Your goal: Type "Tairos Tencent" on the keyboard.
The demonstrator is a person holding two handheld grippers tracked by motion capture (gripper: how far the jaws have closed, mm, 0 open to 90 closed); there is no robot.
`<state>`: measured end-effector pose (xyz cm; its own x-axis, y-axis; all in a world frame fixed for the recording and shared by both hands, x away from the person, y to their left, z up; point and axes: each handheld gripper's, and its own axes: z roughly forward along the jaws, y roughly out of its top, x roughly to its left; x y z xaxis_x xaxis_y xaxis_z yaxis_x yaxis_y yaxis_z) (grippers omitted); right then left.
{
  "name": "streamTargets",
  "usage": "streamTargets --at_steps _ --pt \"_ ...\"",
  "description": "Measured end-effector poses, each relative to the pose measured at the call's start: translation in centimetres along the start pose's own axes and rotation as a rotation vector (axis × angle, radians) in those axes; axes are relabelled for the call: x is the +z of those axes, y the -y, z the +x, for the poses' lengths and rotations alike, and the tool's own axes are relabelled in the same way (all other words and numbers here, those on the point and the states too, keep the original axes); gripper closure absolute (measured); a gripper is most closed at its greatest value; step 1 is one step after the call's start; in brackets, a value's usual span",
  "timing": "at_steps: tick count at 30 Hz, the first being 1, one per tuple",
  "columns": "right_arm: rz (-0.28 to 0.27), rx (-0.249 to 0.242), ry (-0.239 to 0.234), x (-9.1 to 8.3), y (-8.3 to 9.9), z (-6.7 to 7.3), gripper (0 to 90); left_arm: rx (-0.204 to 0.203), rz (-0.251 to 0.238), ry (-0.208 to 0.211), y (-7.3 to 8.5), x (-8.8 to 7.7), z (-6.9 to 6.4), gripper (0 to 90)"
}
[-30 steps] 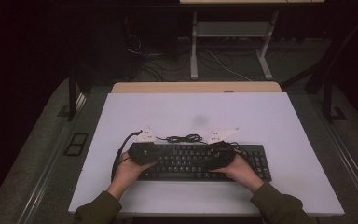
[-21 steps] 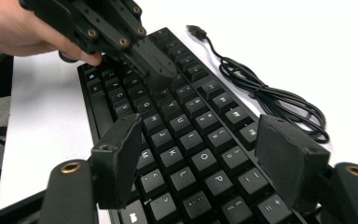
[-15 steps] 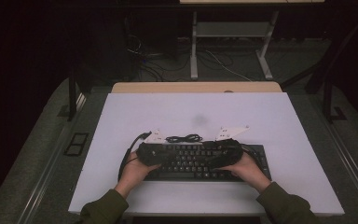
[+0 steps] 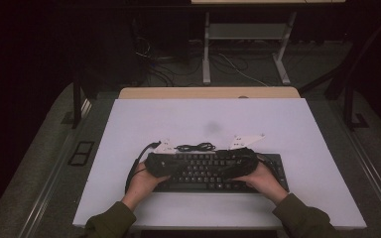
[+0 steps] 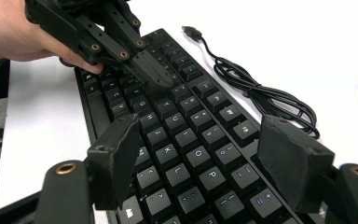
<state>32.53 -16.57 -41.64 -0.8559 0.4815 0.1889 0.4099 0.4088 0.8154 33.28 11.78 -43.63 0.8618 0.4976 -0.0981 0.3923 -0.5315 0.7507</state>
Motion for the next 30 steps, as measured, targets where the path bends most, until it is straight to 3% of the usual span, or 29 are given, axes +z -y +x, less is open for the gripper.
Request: streamTargets --at_steps 4,13,18,30 --pt "-0.004 -0.001 0.002 -0.1 0.0 -0.1 28.9 0.008 0.002 0.001 0.0 -0.1 0.0 89.4" --pt "-0.006 0.004 0.004 0.0 0.0 -0.1 28.6 -0.015 -0.03 -0.001 -0.2 -0.8 0.0 85.2" --pt "-0.004 0.006 0.006 0.0 0.1 -0.2 28.4 -0.023 -0.056 -0.005 -0.3 -1.3 0.1 76.8" --pt "-0.011 0.007 0.018 -0.8 0.4 -0.2 26.4 -0.049 -0.105 -0.003 0.0 -2.7 -0.2 46.3"
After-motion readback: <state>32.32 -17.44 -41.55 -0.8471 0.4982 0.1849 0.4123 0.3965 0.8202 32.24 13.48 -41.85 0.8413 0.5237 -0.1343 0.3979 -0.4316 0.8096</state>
